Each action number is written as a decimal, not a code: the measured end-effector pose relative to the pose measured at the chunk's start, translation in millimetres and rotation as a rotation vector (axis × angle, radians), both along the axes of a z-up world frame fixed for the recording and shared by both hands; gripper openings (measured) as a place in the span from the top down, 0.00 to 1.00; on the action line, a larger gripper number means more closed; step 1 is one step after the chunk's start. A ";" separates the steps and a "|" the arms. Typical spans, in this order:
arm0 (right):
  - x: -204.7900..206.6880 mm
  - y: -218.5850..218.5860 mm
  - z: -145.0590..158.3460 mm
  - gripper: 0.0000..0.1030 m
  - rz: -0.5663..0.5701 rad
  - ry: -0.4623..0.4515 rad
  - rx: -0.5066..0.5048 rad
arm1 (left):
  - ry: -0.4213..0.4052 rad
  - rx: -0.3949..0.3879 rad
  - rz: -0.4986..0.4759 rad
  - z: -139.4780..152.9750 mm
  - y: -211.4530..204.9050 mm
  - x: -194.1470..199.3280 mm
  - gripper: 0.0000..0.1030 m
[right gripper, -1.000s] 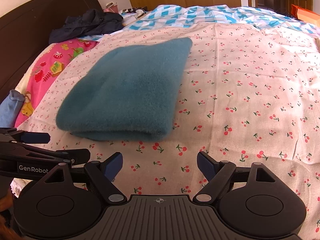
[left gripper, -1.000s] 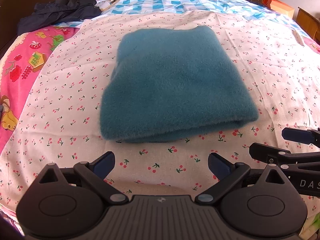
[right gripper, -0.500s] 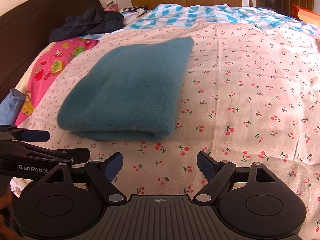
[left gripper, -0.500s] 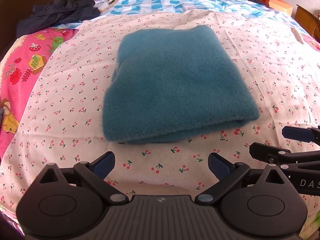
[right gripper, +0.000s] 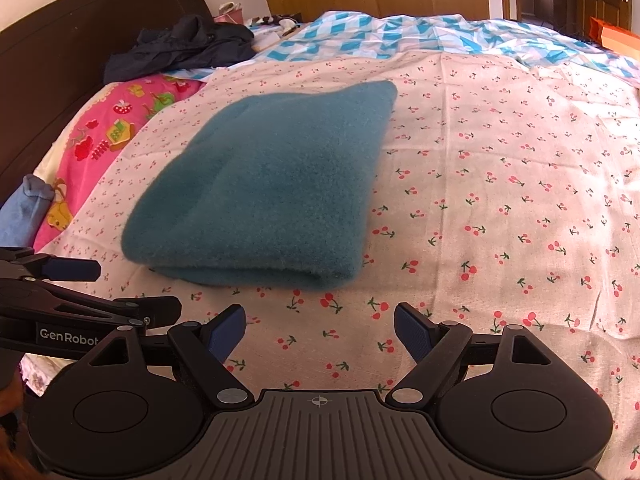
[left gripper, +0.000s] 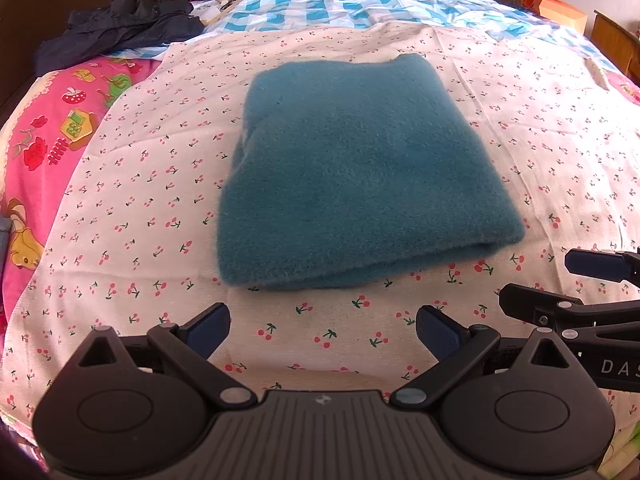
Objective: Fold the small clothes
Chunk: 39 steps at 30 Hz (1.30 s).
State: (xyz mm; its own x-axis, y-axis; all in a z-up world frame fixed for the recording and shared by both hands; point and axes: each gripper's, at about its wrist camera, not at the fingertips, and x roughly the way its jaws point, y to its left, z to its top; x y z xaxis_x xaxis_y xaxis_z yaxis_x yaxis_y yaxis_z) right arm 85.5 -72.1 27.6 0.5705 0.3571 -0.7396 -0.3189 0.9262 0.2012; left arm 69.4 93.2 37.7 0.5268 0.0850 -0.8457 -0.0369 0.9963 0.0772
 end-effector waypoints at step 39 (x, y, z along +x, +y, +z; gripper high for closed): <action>-2.0 3.4 0.8 0.19 -0.002 -0.007 -0.003 | -0.006 0.007 -0.008 1.9 1.3 -0.1 0.00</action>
State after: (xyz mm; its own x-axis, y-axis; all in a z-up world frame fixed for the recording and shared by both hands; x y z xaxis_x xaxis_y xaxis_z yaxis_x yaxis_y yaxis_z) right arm 83.4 -68.8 28.4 0.5764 0.3540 -0.7365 -0.3188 0.9273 0.1962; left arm 69.3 94.6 39.6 0.5325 0.0864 -0.8420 -0.0291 0.9961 0.0839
